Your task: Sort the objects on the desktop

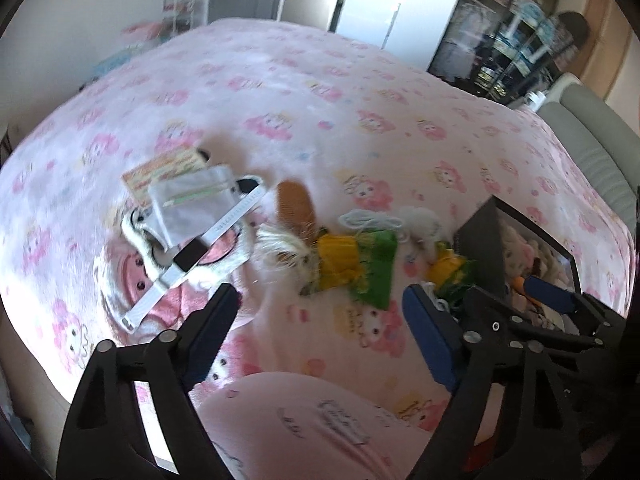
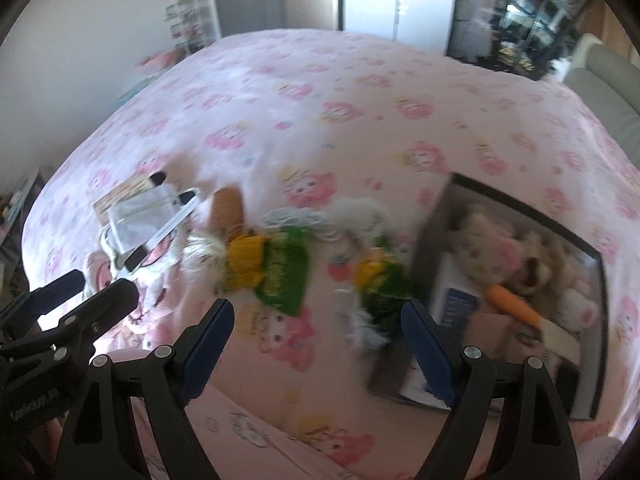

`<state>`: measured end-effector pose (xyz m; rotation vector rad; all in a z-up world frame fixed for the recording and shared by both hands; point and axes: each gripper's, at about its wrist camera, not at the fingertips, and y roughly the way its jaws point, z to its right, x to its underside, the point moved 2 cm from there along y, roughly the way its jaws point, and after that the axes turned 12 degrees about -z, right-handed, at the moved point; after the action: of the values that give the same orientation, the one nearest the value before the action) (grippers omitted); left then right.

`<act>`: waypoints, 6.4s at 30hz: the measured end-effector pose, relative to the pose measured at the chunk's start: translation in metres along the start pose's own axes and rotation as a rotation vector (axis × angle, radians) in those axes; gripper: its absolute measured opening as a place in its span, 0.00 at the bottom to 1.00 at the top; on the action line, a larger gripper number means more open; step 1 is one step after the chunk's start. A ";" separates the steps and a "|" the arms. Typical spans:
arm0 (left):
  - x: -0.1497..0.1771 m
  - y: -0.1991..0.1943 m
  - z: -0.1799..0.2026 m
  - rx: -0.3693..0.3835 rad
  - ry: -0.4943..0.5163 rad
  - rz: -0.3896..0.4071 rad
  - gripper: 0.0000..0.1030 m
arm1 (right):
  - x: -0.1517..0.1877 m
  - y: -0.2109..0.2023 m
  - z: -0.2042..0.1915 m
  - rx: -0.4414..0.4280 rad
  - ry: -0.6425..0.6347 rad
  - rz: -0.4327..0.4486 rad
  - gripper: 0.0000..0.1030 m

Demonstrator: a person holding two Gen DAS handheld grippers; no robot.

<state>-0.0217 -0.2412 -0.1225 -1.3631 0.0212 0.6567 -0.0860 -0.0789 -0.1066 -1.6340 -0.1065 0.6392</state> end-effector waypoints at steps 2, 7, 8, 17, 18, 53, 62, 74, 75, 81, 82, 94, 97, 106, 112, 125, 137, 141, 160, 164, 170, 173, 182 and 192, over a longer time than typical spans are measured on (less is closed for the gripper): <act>0.000 0.006 -0.017 0.016 -0.034 -0.008 0.75 | -0.003 0.008 -0.010 -0.018 -0.018 -0.007 0.82; -0.002 0.017 -0.049 0.029 -0.103 -0.014 0.69 | -0.013 0.030 -0.032 -0.068 -0.057 -0.053 0.82; -0.002 0.019 -0.055 0.027 -0.114 -0.017 0.66 | -0.015 0.036 -0.036 -0.079 -0.059 -0.068 0.82; -0.007 0.048 -0.091 0.128 -0.166 -0.080 0.44 | -0.033 0.077 -0.060 -0.123 -0.102 -0.137 0.65; -0.010 0.053 -0.091 0.167 -0.162 -0.094 0.42 | -0.034 0.085 -0.055 -0.120 -0.085 -0.151 0.57; -0.067 0.147 -0.017 0.486 -0.160 -0.453 0.61 | -0.044 0.138 -0.028 -0.351 0.062 -0.221 0.33; -0.035 0.089 0.002 0.539 -0.126 -0.396 0.61 | -0.017 0.079 -0.010 -0.437 0.078 -0.180 0.32; -0.014 0.022 0.056 0.616 -0.011 -0.332 0.61 | 0.021 0.002 0.028 -0.478 0.112 -0.069 0.32; -0.015 0.021 0.063 0.616 0.001 -0.327 0.61 | 0.022 -0.005 0.034 -0.476 0.120 -0.054 0.32; -0.006 0.010 0.128 0.628 0.124 -0.333 0.61 | 0.037 -0.029 0.083 -0.463 0.194 0.003 0.32; -0.003 0.012 0.137 0.633 0.137 -0.341 0.61 | 0.040 -0.032 0.093 -0.456 0.210 0.008 0.32; 0.017 0.051 0.277 0.660 0.314 -0.429 0.61 | 0.071 -0.033 0.219 -0.347 0.391 0.051 0.32; 0.017 0.068 0.306 0.670 0.332 -0.443 0.61 | 0.071 -0.025 0.246 -0.323 0.410 0.052 0.32; 0.029 0.128 0.335 0.676 0.316 -0.493 0.61 | 0.067 0.028 0.297 -0.319 0.385 0.010 0.32; 0.033 0.135 0.320 0.647 0.253 -0.499 0.50 | 0.071 0.034 0.297 -0.344 0.375 -0.003 0.33; 0.039 0.130 0.319 0.527 0.274 -0.492 0.46 | 0.099 0.036 0.316 -0.507 0.460 -0.038 0.32; 0.038 0.142 0.315 0.512 0.228 -0.488 0.43 | 0.101 0.037 0.327 -0.322 0.519 -0.032 0.24; 0.041 0.140 0.322 0.538 0.259 -0.499 0.41 | 0.099 0.036 0.323 -0.257 0.509 -0.018 0.23; 0.047 0.151 0.335 0.616 0.183 -0.533 0.44 | 0.102 0.026 0.333 -0.391 0.560 0.075 0.23; 0.056 0.152 0.341 0.651 0.186 -0.561 0.43 | 0.104 0.019 0.342 -0.332 0.587 0.104 0.23; 0.056 0.159 0.349 0.662 0.183 -0.579 0.43 | 0.105 0.012 0.341 -0.225 0.579 0.127 0.22; 0.056 0.156 0.350 0.669 0.192 -0.585 0.42 | 0.104 0.012 0.338 -0.187 0.562 0.131 0.22; 0.054 0.147 0.348 0.610 0.200 -0.523 0.29 | 0.101 0.018 0.333 -0.189 0.520 0.099 0.21; 0.053 0.147 0.346 0.619 0.201 -0.527 0.29 | 0.105 0.016 0.340 -0.220 0.549 0.103 0.22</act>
<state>-0.1660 0.1027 -0.1932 -0.7755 0.0223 0.0466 -0.1587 0.2643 -0.1678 -1.9835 0.3193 0.2418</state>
